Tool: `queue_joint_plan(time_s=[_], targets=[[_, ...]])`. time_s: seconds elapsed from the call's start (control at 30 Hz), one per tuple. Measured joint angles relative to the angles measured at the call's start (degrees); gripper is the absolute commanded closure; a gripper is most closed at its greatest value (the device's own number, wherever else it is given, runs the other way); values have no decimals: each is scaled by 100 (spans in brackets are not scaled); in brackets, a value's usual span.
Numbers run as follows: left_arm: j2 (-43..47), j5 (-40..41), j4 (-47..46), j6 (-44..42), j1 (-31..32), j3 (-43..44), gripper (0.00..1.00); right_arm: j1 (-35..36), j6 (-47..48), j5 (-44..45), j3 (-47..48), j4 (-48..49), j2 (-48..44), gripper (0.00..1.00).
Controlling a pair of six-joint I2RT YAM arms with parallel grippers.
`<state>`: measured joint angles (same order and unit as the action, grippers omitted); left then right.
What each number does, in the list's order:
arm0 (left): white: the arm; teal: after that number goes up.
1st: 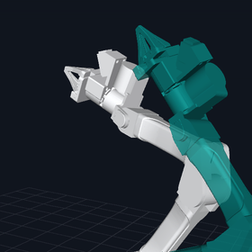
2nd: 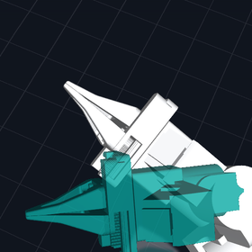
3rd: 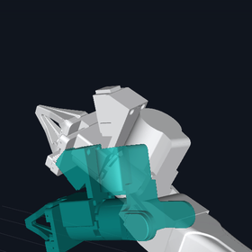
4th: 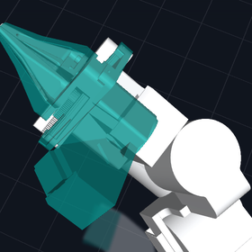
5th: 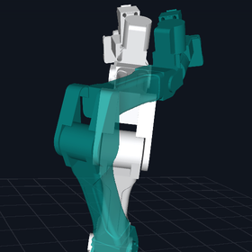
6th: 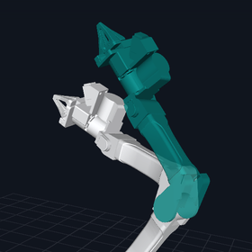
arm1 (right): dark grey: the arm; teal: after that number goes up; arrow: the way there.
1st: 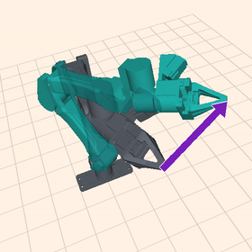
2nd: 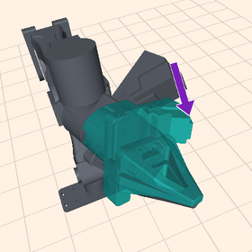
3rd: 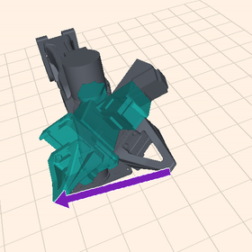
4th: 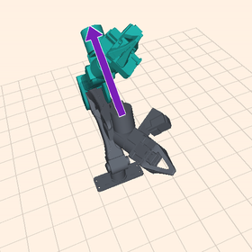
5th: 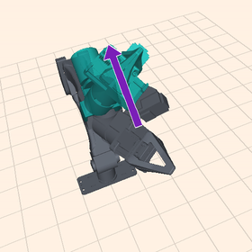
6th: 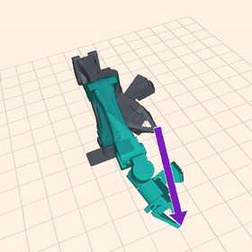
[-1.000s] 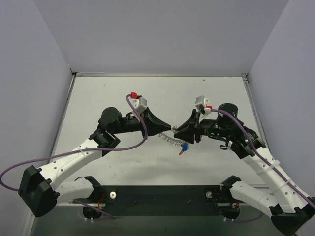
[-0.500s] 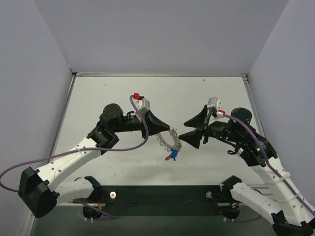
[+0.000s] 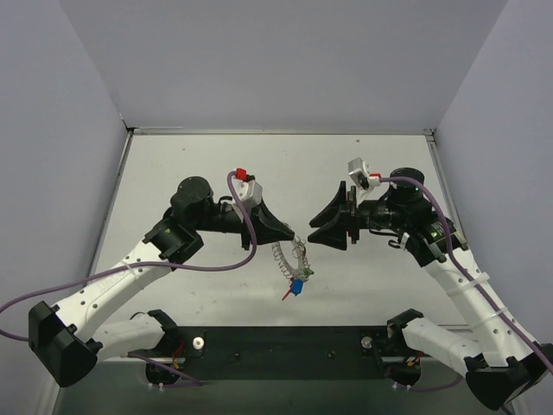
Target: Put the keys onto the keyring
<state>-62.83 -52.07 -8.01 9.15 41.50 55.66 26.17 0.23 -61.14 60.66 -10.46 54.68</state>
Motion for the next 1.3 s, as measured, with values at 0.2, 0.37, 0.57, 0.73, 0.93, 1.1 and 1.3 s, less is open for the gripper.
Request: queue_joint_plan(time_s=[0.2, 0.37, 0.57, 0.73, 0.93, 1.1, 1.3], targets=[[0, -160, 151, -59, 0, 22, 100, 0, -46, -544, 13, 39, 98, 59], [0, -175, 186, -87, -4, 24, 100, 0, -221, -940, 66, 160, 101, 59], [0, -175, 177, -85, -4, 55, 100, 13, -326, -1097, 66, 190, 212, 62], [0, -175, 179, -83, -4, 55, 100, 111, -319, -1049, 66, 170, 382, 66], [-2, -175, 177, -81, -4, 55, 100, 302, -260, -890, 66, 83, 492, 83], [-2, -155, 179, -81, -13, 55, 100, 352, -236, -848, 68, 9, 525, 100], [0, -133, 90, -11, -31, 52, 100, 354, -232, -817, 74, -4, 525, 100]])
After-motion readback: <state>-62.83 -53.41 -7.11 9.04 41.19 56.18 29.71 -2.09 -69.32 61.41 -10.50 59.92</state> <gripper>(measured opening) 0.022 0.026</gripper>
